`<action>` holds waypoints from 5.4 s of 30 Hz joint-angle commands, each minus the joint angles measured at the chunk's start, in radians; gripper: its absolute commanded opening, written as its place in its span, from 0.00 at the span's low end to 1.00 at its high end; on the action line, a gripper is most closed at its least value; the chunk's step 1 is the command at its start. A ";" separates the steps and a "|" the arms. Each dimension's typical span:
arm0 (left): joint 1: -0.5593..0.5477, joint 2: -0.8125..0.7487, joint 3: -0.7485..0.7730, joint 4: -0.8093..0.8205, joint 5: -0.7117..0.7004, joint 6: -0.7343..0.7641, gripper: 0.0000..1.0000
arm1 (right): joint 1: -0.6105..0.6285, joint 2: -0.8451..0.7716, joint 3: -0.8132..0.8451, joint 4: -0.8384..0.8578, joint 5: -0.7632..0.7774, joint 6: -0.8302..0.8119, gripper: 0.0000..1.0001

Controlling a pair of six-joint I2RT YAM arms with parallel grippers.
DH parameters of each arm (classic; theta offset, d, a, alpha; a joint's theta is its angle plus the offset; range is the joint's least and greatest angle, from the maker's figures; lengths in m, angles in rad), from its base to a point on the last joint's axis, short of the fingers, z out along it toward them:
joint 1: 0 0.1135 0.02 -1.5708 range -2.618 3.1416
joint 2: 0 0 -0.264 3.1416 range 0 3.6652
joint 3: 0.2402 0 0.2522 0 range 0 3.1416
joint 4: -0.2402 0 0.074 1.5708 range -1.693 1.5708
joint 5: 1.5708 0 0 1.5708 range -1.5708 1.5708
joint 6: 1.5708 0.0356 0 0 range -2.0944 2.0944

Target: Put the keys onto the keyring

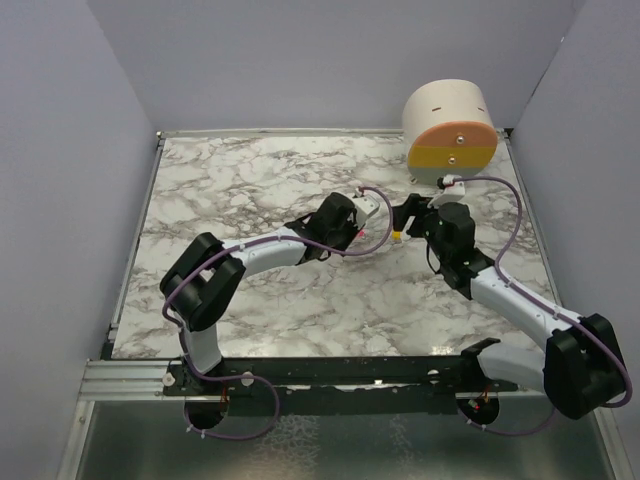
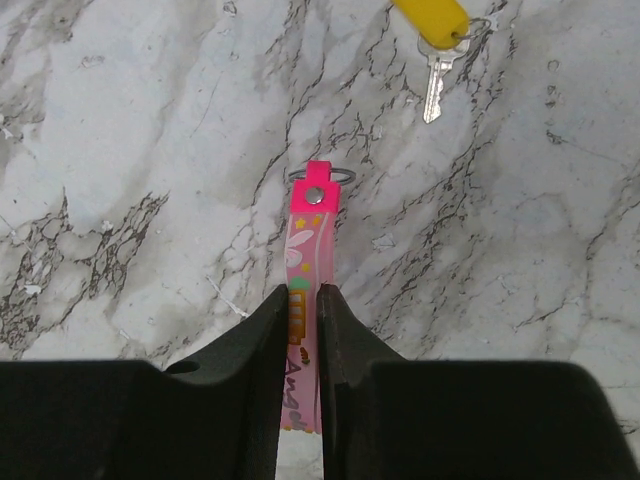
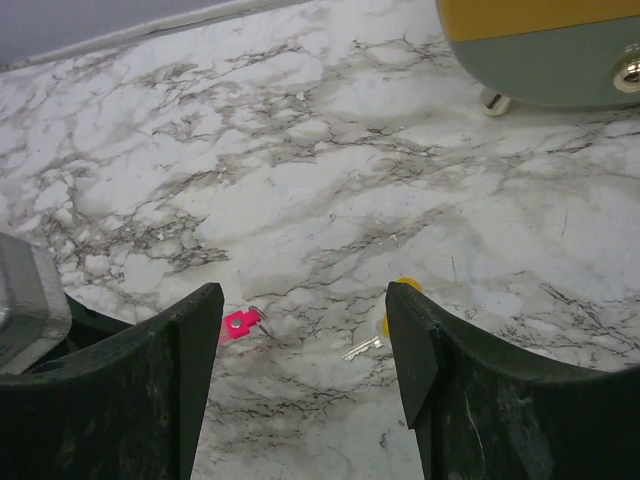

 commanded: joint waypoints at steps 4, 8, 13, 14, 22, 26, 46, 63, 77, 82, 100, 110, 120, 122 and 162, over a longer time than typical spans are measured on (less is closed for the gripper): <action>0.000 0.021 -0.029 0.069 0.029 0.029 0.17 | 0.004 -0.056 -0.017 -0.015 0.085 0.024 0.68; 0.001 -0.001 -0.066 0.061 0.025 0.027 0.17 | 0.004 -0.051 -0.015 -0.016 0.081 0.024 0.68; -0.001 -0.028 -0.108 0.054 0.017 0.027 0.17 | 0.004 -0.044 -0.011 -0.015 0.071 0.023 0.68; -0.001 -0.032 -0.113 0.051 0.012 0.027 0.17 | 0.004 -0.043 -0.010 -0.014 0.068 0.021 0.68; -0.001 -0.051 -0.131 0.044 -0.003 0.033 0.17 | 0.004 -0.030 -0.003 -0.020 0.056 0.016 0.68; -0.001 -0.047 -0.129 0.039 -0.016 0.040 0.17 | 0.004 -0.031 -0.003 -0.020 0.055 0.015 0.68; 0.023 -0.073 -0.146 0.013 -0.215 0.010 0.62 | 0.003 -0.006 0.007 -0.020 0.030 0.003 0.68; 0.032 -0.516 -0.277 -0.038 -0.468 -0.273 0.73 | 0.166 0.356 0.318 -0.283 -0.332 -0.155 0.65; 0.033 -0.699 -0.382 0.026 -0.444 -0.331 0.99 | 0.432 0.392 0.241 -0.262 -0.246 -0.025 0.68; 0.033 -0.703 -0.386 0.024 -0.444 -0.330 0.99 | 0.461 0.441 0.228 -0.236 -0.228 -0.016 0.68; 0.035 -0.951 -0.442 -0.030 -0.570 -0.338 0.99 | 0.465 0.611 0.321 -0.181 -0.144 -0.019 0.68; 0.036 -0.966 -0.434 -0.070 -0.586 -0.314 0.99 | 0.464 0.771 0.526 -0.182 -0.079 -0.043 0.69; 0.039 -0.965 -0.442 -0.065 -0.587 -0.310 0.99 | 0.430 0.910 0.761 -0.207 -0.086 -0.103 0.69; 0.039 -0.966 -0.444 -0.066 -0.587 -0.312 0.99 | 0.430 0.888 0.754 -0.193 -0.097 -0.127 0.69; 0.046 -0.973 -0.448 -0.077 -0.575 -0.326 0.99 | 0.347 0.872 0.757 -0.409 -0.268 -0.525 0.53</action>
